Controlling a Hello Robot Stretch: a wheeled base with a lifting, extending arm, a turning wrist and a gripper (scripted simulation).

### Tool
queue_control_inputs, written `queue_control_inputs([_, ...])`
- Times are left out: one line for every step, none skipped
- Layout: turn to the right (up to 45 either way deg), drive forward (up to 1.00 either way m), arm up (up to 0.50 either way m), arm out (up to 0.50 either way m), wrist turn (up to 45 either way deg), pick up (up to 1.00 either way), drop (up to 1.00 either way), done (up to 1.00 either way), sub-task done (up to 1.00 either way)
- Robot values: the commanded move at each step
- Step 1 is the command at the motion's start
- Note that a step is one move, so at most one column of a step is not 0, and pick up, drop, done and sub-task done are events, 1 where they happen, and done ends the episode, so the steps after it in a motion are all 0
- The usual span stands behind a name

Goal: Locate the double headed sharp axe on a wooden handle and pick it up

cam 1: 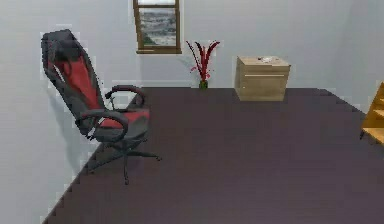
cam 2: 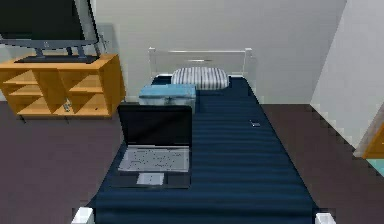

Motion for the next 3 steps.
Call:
queue_control_inputs([3.0,0.00,0.00,0.00,0.0,0.00,0.00,0.00,0.00])
queue_control_inputs([0.0,0.85,0.00,0.00,0.0,0.00,0.00,0.00,0.00])
queue_control_inputs([30.0,0.00,0.00,0.00,0.0,0.00,0.00,0.00,0.00])
